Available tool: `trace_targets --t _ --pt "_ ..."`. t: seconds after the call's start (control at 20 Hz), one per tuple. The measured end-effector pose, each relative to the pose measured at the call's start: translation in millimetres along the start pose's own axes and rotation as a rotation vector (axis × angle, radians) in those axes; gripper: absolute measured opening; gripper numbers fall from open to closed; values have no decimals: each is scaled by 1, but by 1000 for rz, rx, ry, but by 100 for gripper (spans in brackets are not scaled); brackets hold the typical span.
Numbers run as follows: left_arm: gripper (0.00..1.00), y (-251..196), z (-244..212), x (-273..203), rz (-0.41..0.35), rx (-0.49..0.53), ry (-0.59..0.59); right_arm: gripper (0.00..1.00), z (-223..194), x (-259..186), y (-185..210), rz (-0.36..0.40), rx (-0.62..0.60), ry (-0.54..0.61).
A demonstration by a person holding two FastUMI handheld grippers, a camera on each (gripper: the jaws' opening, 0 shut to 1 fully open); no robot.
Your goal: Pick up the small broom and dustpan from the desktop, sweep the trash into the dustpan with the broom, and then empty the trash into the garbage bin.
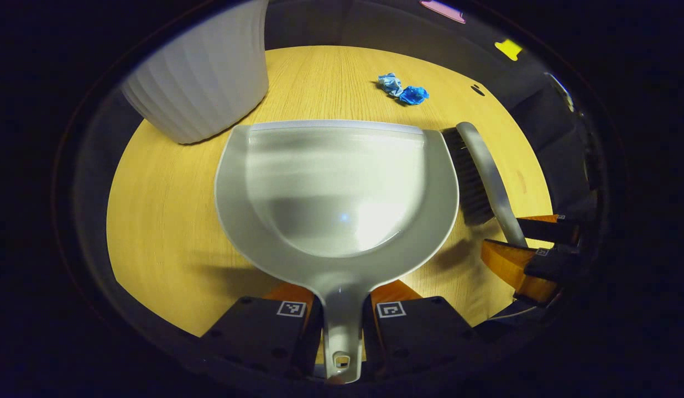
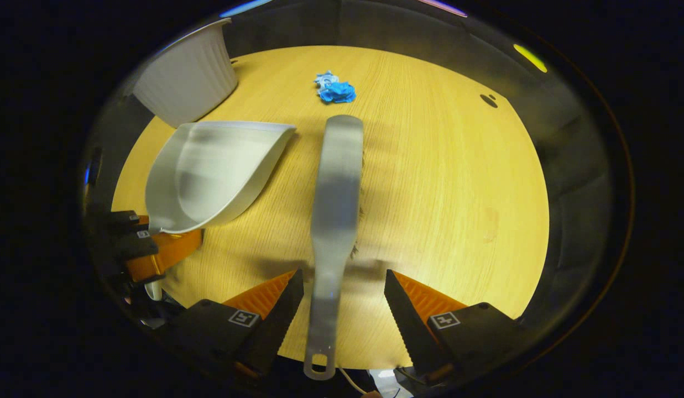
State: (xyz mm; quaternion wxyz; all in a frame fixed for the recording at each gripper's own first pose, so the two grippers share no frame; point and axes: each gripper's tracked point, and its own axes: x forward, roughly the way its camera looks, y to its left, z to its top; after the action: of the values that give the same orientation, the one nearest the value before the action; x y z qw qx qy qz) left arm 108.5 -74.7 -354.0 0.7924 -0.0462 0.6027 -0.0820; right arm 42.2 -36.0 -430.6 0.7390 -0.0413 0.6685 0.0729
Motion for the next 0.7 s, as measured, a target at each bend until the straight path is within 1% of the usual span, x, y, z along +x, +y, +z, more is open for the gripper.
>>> trace_targets --t 0.1,0.15,0.2,0.25,0.3,0.35,0.4,0.45,0.5,0.55,0.6,0.7 --pt "30 -1 0 1 8 16 3 90 8 10 2 12 39 37" --pt "30 -1 1 2 11 24 9 83 7 13 0 19 82 71" --pt "30 -1 0 1 15 32 14 79 8 16 -4 22 121 88" --pt "29 0 1 1 19 37 19 77 10 18 -8 25 147 95" --pt "30 0 0 1 25 42 20 63 12 20 -10 26 148 100" --pt "30 -1 0 1 31 47 20 63 14 24 -8 43 130 91" --pt "30 0 0 1 39 52 20 46 16 19 -9 41 101 93" --pt "30 0 0 1 47 57 21 37 16 20 -7 47 61 103" --pt "29 -1 -1 1 53 64 24 37 12 25 -7 58 14 113" --pt "29 -1 0 1 54 72 29 33 18 18 -12 47 -18 112" --pt "30 -1 0 1 51 80 37 28 22 20 -14 55 -48 111" --pt "31 0 1 1 36 73 58 28 44 23 -28 50 -88 64"
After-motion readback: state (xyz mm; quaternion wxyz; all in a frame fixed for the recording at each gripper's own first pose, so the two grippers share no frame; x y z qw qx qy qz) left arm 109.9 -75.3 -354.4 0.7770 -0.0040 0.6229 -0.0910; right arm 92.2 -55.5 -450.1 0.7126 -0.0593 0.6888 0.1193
